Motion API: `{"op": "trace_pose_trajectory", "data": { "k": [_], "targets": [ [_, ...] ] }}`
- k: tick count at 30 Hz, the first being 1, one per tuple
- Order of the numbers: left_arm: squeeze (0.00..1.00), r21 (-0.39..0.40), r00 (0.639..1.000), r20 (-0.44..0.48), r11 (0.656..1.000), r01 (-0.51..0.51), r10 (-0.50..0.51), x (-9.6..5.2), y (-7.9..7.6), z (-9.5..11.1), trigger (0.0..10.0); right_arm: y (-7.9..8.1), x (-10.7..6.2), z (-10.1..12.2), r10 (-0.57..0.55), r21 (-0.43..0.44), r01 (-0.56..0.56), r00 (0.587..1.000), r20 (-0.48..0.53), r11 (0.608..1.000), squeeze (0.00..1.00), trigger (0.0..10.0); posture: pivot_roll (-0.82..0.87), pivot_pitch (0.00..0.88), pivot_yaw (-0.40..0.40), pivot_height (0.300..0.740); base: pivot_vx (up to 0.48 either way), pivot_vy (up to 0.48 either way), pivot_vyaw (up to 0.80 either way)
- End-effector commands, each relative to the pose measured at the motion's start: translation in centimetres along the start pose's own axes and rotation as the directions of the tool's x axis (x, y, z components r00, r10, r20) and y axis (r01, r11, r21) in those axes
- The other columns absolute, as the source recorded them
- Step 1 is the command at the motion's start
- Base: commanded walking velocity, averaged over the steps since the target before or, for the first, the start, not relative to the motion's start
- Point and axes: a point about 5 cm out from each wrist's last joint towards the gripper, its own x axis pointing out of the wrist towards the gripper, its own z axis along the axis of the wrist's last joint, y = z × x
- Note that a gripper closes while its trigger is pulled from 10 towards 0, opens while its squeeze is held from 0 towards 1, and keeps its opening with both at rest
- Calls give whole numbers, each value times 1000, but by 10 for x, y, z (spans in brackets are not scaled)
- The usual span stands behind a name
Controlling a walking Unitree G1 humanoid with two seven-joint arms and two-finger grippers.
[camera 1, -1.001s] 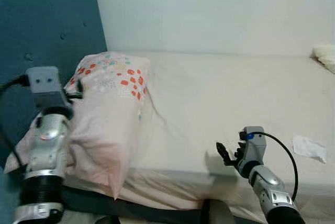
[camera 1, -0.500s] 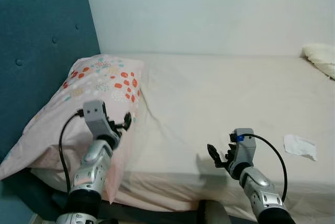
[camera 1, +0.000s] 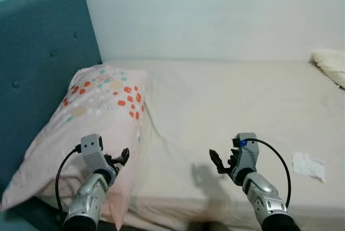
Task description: Clean up the room
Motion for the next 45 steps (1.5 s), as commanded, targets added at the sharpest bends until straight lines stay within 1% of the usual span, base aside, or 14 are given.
{"op": "trace_pose_trajectory", "data": {
  "k": [1, 5, 11, 17, 22, 23, 26, 30, 31, 34, 35, 36, 39, 45],
  "targets": [
    [0, 30, 999, -37, 999, -24, 25, -6, 10, -12, 10000, 4, 1, -2, 16, -11, -16, 1000, -5, 1000, 0, 10000, 75, 0, -25, 657, 0, 0, 0],
    [0, 42, 998, -59, 999, -34, 36, -10, 14, -21, 10000, 4, 1, -2, 17, -11, -17, 1000, -7, 1000, 0, 10000, 72, 0, -26, 666, 0, 0, 0],
    [0, 68, 988, -129, 995, -75, 83, -22, 30, -42, 10000, 1, -1, -9, 9, -7, -9, 1000, -29, 1000, 0, 10000, 69, 0, -25, 685, 0, 0, 0],
    [0, 105, 965, -202, 983, -150, 168, -40, 48, -64, 10000, -5, -10, -34, -20, -4, 20, 992, -122, 1000, 0, 10000, 72, 0, -28, 704, 0, 0, 0],
    [0, 142, 917, -315, 968, -209, 244, -62, 63, -91, 10000, -15, -32, -75, -74, -19, 71, 959, -274, 997, 0, 10000, 74, 0, -32, 728, 0, 0, 0],
    [0, 142, 917, -315, 968, -209, 244, -62, 63, -91, 10000, -15, -32, -75, -74, -19, 71, 959, -274, 997, 0, 10000, 74, 0, -32, 728, 0, 0, 0],
    [0, 116, 886, -402, 972, -203, 232, -74, 63, -109, 10000, -21, -48, -97, -116, -31, 112, 926, -358, 993, 0, 10000, 74, 0, -32, 740, 0, 0, 0],
    [0, 126, 866, -438, 971, -204, 239, -79, 62, -117, 10000, -25, -59, -111, -148, -23, 152, 900, -409, 988, 0, 10000, 74, 0, -36, 740, 0, 0, 0],
    [0, 128, 851, -465, 969, -209, 245, -84, 62, -123, 10000, -28, -67, -120, -177, -33, 181, 883, -435, 983, 0, 10000, 73, 0, -37, 740, 0, 0, 0],
    [0, 143, 794, -548, 964, -222, 264, -98, 63, -139, 10000, -34, -93, -148, -289, -85, 291, 789, -542, 953, 0, 10000, 67, 0, -42, 740, 0, -178, 0],
    [0, 143, 794, -548, 964, -222, 264, -98, 63, -139, 10000, -34, -93, -148, -289, -85, 291, 789, -542, 953, 0, 10000, 67, 0, -42, 740, 0, -266, 0],
    [0, 155, 781, -564, 963, -221, 270, -101, 64, -142, 10000, -34, -100, -153, -306, -79, 319, 769, -561, 945, 0, 10000, 66, 0, -43, 740, 0, -480, 0],
    [0, 165, 771, -574, 961, -221, 275, -103, 65, -143, 10000, -35, -107, -160, -318, -46, 358, 756, -572, 933, 0, 10000, 66, 0, -43, 740, 0, -480, 0],
    [0, 182, 767, -575, 959, -219, 284, -103, 70, -140, 10000, -37, -108, -160, -325, -56, 361, 750, -576, 931, 0, 10000, 65, 0, -42, 740, 0, -480, 0]
  ]
}}
